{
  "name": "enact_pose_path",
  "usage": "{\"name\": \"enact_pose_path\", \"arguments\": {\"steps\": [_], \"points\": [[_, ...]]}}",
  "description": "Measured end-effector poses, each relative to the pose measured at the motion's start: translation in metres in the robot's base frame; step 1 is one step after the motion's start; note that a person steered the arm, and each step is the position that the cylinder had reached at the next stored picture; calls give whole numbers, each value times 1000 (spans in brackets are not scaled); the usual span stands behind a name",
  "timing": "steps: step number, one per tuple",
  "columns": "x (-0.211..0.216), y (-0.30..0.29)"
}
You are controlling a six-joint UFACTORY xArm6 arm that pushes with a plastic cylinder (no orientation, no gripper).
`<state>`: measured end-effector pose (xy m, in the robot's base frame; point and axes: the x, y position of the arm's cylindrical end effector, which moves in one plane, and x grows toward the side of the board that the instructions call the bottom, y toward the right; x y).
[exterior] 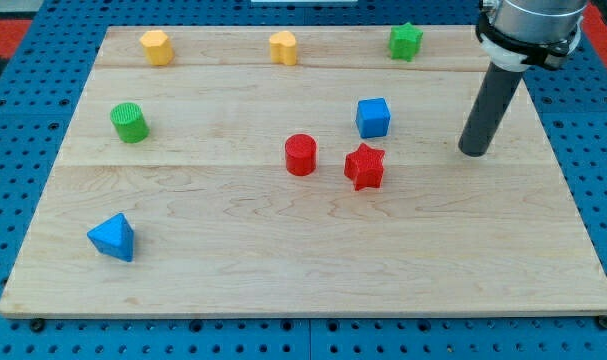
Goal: Slightly move the blue cube above to the red star
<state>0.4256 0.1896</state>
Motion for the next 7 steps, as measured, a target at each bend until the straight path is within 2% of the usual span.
{"name": "enact_pose_path", "arguments": {"steps": [5,6,7], "points": [[-3,-44],[-3,-35],[-5,16]]}}
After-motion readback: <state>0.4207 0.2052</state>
